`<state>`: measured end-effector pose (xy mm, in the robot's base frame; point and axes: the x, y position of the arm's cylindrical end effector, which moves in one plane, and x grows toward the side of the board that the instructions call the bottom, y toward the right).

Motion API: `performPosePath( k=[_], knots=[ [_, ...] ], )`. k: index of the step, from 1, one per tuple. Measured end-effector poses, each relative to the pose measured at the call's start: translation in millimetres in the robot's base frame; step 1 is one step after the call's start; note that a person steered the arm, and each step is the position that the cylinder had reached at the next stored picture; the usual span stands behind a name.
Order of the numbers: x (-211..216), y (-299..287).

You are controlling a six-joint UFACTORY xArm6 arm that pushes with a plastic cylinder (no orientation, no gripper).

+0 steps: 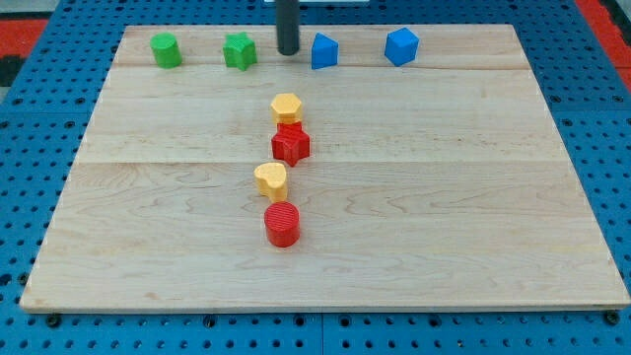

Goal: Push the green circle into the green star

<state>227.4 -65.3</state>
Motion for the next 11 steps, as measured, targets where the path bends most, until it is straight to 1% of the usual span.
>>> performPosePath(
  k=[1,2,3,4,5,6,7,8,9,10,11],
  knots=[
    [-25,-73],
    [-35,-146],
    [-36,-183],
    [-35,-237],
    [-32,-239],
    [7,-236],
    [32,-180],
    [24,-145],
    [21,-179],
    [21,-196],
    [21,-196]
  ],
)
